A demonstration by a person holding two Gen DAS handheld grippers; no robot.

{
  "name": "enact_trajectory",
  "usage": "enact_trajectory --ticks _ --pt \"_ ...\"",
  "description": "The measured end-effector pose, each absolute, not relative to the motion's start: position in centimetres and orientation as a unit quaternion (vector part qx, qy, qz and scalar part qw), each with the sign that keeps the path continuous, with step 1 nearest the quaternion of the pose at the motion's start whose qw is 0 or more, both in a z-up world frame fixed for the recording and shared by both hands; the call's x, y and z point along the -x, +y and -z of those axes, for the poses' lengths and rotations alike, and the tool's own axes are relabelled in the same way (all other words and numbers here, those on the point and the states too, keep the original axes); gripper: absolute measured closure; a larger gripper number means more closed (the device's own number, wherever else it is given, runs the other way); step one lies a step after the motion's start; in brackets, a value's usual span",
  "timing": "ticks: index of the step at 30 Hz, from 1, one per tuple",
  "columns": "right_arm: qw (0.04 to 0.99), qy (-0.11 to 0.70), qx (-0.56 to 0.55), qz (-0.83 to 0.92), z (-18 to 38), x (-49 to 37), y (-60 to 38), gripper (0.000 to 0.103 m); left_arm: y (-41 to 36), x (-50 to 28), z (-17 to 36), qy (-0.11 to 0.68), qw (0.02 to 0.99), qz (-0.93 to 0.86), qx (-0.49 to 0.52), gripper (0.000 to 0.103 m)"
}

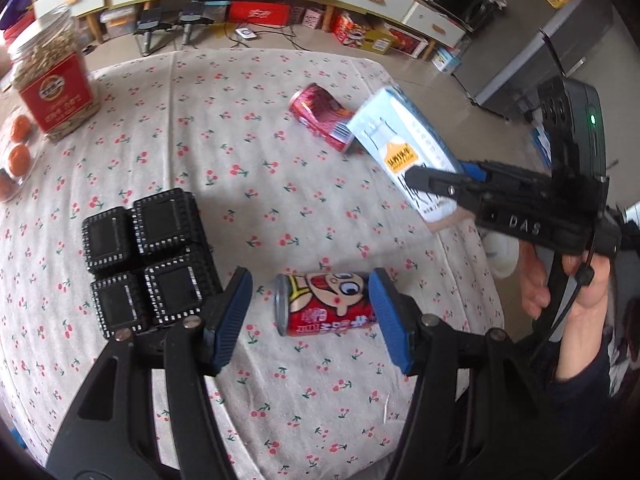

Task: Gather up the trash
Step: 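Grasp the blue milk carton with the right gripper, then grasp the red cartoon can with the left gripper while the right lifts the carton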

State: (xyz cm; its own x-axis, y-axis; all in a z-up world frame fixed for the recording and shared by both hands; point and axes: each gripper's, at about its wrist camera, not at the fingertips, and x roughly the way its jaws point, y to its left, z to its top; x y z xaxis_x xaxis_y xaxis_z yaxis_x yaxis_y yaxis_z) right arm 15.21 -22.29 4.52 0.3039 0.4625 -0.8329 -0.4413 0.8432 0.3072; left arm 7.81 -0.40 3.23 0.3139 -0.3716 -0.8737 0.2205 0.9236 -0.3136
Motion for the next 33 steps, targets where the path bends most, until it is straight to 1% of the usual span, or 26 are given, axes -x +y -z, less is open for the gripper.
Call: enact_trajectory --ticks 4,11,14,19,22,27,30,33 --pt "0.813 0.513 -0.046 -0.271 -5.7 -14.7 -24.6 0.061 -2.9 -6.9 -2.5 0.569 0.790 0.226 0.027 0.041" --pt "0.818 0.505 -0.068 -0.269 -7.0 -14.2 -26.4 0.061 -5.5 -5.2 -2.3 0.569 0.778 0.263 -0.049 0.041" --pt "0.818 0.505 -0.072 -0.267 -7.0 -14.1 -26.9 0.061 -7.3 -3.9 -1.9 0.562 0.761 0.303 -0.113 0.035" --pt "0.820 0.499 -0.081 -0.268 -7.4 -14.1 -27.6 0.061 -8.8 -3.7 -0.9 0.557 0.752 0.307 -0.175 0.034" --pt "0.821 0.497 -0.085 -0.266 -7.6 -14.0 -28.0 0.061 -8.8 -4.7 -0.1 0.560 0.751 0.287 -0.199 0.034" --pt "0.823 0.496 -0.090 -0.264 -7.7 -14.0 -28.7 0.061 -9.3 -5.5 0.3 0.544 0.756 0.282 -0.231 0.028" --pt "0.824 0.494 -0.094 -0.261 -7.9 -14.0 -29.1 0.061 -9.7 -6.0 0.9 0.539 0.755 0.271 -0.257 0.028" --pt "0.825 0.493 -0.097 -0.259 -7.9 -13.9 -29.4 0.061 -9.7 -6.9 2.0 0.555 0.743 0.268 -0.259 0.028"
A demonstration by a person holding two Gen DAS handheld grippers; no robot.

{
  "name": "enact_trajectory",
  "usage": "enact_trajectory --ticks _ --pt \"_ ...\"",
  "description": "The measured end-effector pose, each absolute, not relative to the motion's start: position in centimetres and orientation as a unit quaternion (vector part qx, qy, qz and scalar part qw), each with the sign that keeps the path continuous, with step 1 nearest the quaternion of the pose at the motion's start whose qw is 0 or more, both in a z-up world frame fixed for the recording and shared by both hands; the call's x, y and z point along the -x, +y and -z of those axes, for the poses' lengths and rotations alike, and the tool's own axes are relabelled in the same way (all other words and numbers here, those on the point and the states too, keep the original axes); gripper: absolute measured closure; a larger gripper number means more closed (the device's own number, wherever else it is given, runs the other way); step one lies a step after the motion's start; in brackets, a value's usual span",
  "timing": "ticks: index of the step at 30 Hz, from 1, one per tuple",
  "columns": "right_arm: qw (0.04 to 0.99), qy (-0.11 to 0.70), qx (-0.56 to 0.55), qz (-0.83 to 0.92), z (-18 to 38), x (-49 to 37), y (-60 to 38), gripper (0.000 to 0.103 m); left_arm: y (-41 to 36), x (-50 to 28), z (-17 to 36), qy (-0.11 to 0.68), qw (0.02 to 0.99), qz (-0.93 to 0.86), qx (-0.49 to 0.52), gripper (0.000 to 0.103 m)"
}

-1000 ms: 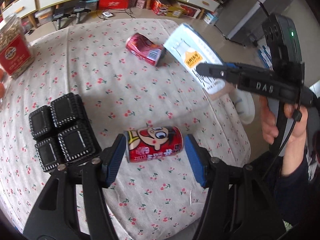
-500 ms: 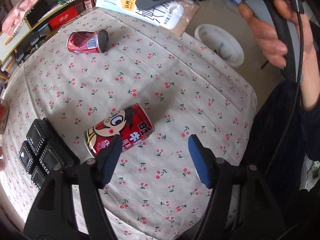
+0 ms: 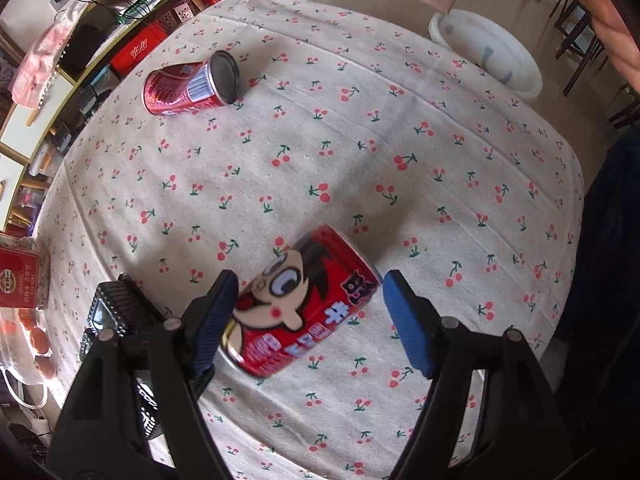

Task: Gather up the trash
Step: 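Grasp the red cartoon can with the left gripper while the right lifts the carton, then carry the can with the left gripper while the right drops the carton into the basin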

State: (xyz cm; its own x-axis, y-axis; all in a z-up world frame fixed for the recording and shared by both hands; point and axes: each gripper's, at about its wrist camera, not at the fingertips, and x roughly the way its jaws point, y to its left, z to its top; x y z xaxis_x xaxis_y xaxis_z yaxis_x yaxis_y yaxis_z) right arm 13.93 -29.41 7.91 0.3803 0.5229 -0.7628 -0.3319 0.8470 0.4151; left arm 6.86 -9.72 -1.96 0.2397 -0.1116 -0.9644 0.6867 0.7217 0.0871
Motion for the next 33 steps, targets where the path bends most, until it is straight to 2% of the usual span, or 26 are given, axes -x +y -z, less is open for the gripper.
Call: enact_trajectory --ticks 7,9,20,28,33 --pt "0.826 0.493 -0.101 -0.253 -7.8 -14.0 -30.1 0.061 -9.8 -6.1 3.9 0.583 0.713 0.260 -0.289 0.029" --pt "0.827 0.492 -0.106 -0.251 -7.9 -14.1 -30.5 0.061 -9.5 -6.3 4.0 0.593 0.714 0.251 -0.275 0.042" --pt "0.843 0.481 -0.121 -0.207 -9.1 -13.7 -34.9 0.061 -9.0 -6.5 1.8 0.589 0.760 0.213 -0.175 0.044" --pt "0.860 0.479 -0.156 -0.081 -9.5 -12.1 -46.3 0.061 -9.9 -6.8 0.7 0.581 0.777 0.215 -0.115 0.044" --pt "0.842 0.518 -0.151 0.012 -6.7 -11.2 -51.9 0.061 -10.5 -7.2 -0.5 0.570 0.786 0.233 -0.059 0.044"
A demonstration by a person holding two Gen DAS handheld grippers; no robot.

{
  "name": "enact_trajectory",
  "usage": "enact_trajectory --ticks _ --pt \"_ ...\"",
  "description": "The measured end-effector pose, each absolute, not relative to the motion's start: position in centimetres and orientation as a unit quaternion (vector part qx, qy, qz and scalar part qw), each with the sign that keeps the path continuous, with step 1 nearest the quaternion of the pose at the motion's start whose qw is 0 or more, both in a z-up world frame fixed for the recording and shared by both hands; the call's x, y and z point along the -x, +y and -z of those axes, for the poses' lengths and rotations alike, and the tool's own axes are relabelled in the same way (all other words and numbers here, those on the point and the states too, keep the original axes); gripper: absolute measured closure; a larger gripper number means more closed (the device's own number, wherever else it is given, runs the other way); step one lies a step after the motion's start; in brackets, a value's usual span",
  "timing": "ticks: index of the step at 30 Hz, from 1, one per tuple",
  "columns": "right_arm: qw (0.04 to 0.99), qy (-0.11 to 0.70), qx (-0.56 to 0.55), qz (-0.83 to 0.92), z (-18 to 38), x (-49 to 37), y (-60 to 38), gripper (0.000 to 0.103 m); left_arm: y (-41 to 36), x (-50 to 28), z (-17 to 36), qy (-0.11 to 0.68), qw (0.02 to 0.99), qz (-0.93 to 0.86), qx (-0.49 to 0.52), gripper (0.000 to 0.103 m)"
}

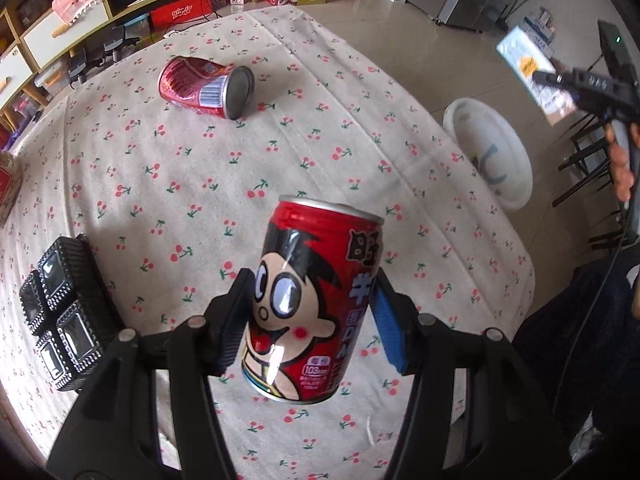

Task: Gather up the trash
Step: 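Carry the can with the left gripper while the right drops the carton into the basin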

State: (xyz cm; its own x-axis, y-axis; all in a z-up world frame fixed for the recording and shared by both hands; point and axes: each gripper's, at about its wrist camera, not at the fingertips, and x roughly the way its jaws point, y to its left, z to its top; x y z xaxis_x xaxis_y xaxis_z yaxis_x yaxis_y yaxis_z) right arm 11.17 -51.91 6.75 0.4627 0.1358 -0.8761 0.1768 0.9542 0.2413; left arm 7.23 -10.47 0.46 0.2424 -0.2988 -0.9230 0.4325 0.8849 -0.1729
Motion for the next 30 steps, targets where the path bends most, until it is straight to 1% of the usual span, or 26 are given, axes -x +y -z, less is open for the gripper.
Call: enact_trajectory --ticks 3,8,18,25,28,29,30 --pt "0.826 0.549 -0.115 0.061 -4.7 -10.9 -53.4 0.061 -11.3 -7.8 -0.8 0.569 0.785 0.243 -0.027 0.044" --pt "0.807 0.582 -0.086 0.057 -2.8 -10.6 -53.3 0.061 -13.1 -7.7 -1.6 0.564 0.784 0.260 -0.007 0.044" --pt "0.765 0.640 -0.024 0.068 0.6 -11.3 -52.5 0.060 -15.7 -7.1 -1.5 0.571 0.776 0.269 -0.007 0.044" --pt "0.774 0.630 -0.044 0.048 0.1 -11.4 -52.6 0.060 -17.9 -6.6 -1.7 0.572 0.772 0.279 -0.005 0.044" --pt "0.775 0.627 -0.045 0.065 0.1 -11.7 -53.1 0.059 -19.0 -6.7 -1.8 0.572 0.769 0.286 0.009 0.044" --pt "0.774 0.628 -0.043 0.074 0.1 -11.7 -53.1 0.058 -19.4 -6.7 -1.9 0.572 0.768 0.289 0.014 0.044" --pt "0.773 0.628 -0.048 0.076 0.0 -11.6 -53.2 0.053 -19.8 -6.8 -1.9 0.571 0.767 0.292 0.019 0.044"
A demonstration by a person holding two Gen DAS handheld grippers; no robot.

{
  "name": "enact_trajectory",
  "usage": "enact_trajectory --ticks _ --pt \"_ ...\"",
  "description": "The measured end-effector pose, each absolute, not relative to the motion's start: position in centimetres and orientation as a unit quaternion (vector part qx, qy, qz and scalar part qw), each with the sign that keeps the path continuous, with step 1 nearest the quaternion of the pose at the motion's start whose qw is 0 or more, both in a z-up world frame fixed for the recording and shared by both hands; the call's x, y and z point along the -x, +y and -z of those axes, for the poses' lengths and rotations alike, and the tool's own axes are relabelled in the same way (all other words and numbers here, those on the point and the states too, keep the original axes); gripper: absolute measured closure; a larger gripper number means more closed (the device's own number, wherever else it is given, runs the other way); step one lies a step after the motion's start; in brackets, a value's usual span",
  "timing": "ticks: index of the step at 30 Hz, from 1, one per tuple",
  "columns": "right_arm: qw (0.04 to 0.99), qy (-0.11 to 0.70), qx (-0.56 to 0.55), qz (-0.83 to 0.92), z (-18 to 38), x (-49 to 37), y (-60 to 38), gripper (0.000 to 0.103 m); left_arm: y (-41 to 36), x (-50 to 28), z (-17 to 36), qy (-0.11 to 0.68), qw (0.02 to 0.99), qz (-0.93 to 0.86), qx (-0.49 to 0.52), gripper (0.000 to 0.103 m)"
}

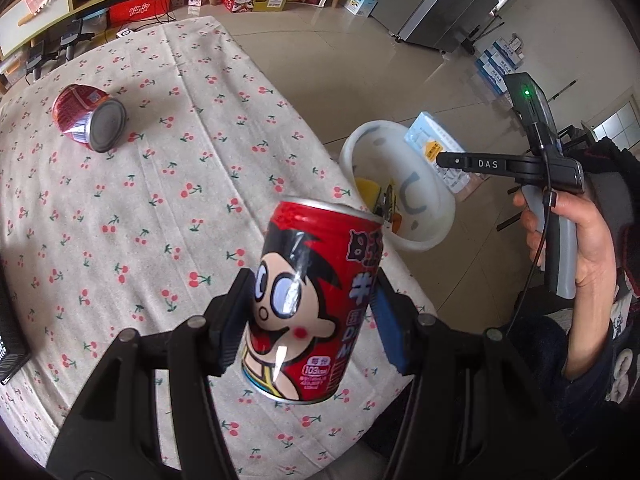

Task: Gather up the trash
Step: 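Carry the can with the left gripper while the right drops the carton into the basin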

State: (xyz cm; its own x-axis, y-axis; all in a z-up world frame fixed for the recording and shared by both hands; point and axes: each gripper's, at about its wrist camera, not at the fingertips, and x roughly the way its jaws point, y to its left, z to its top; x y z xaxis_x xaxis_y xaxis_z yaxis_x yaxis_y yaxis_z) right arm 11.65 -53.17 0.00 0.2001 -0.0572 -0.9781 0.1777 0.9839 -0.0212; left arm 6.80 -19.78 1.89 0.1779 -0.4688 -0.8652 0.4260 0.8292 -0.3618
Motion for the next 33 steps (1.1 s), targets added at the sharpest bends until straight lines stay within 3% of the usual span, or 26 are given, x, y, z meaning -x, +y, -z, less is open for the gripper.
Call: enact_trajectory --ticks 19,33 --pt "0.811 0.563 -0.127 0.102 -3.5 -11.0 -56.0 0.050 -32.7 -9.4 2.9 0.595 0.718 0.345 0.109 0.044" --pt "0.824 0.530 -0.176 0.099 -4.9 -10.8 -57.9 0.050 -37.8 -11.0 6.0 0.592 0.742 0.306 0.068 0.044"
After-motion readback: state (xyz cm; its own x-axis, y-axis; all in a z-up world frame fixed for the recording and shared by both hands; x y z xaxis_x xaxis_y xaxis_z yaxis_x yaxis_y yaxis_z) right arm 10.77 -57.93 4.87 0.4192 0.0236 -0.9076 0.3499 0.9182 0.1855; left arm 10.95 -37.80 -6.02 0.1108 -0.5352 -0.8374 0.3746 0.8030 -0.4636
